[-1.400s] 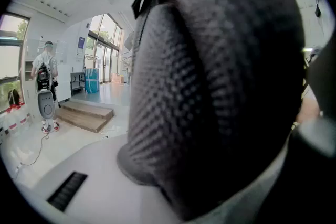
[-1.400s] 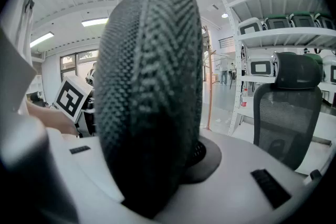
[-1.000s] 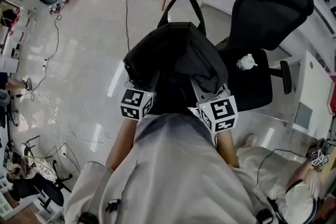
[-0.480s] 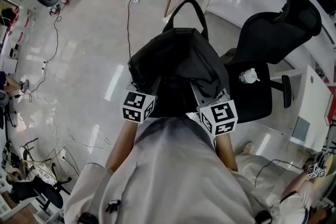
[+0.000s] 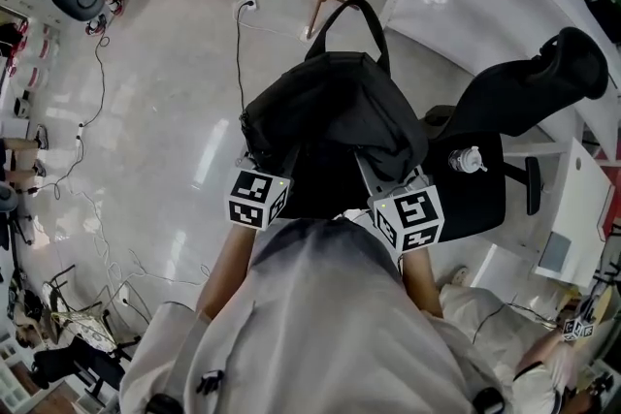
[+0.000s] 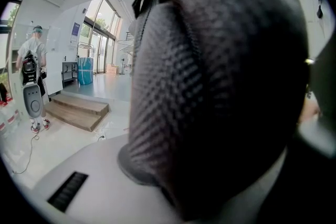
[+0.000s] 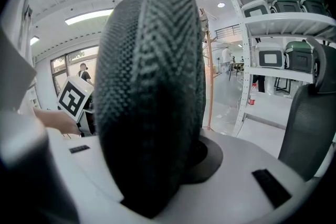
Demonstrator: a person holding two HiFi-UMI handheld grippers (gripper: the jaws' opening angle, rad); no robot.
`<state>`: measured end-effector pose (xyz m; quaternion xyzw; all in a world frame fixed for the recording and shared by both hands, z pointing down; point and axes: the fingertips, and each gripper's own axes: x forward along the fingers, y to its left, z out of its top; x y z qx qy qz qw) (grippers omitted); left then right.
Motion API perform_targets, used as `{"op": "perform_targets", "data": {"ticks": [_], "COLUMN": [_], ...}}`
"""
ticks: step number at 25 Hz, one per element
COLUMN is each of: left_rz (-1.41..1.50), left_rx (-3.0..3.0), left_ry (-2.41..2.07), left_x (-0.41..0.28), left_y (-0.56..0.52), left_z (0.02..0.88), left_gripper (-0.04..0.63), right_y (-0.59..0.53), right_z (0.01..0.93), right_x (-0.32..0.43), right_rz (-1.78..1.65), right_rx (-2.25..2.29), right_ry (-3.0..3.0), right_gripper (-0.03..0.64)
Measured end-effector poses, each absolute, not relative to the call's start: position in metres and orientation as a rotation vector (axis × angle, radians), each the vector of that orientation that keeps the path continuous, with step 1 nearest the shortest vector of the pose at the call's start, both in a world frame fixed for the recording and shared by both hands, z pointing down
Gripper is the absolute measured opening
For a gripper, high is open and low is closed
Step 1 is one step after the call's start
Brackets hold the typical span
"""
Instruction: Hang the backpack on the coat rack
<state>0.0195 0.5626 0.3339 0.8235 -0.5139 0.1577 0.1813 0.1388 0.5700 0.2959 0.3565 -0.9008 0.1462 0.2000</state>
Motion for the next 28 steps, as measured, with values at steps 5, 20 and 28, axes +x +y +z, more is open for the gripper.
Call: {"op": "perform_targets", "data": {"ticks": [5, 20, 28], "left_rz": [0.435, 0.418, 0.365], "left_rx": [2.334, 2.376, 2.417], "left_ry": [-1.422, -1.394, -1.461], "left_x": [-0.012, -0.111, -0.147], "left_y": [0.528, 0.451, 0.429], "left_z": [0.329, 0.321, 0.301], "left_gripper": [0.098, 0.098, 0.099], "right_y": [0.536, 0.464, 0.443], "right_z": [0.289, 0.281, 0.262], "right_x": [0.106, 0.007, -0.028], "right_rz": [0.411, 0.385, 0.296], "right_rx": [1.006, 1.036, 1.022], "right_ry": [-2.501, -2.498, -2.552], "right_gripper": [0.114, 0.115, 0.118]}}
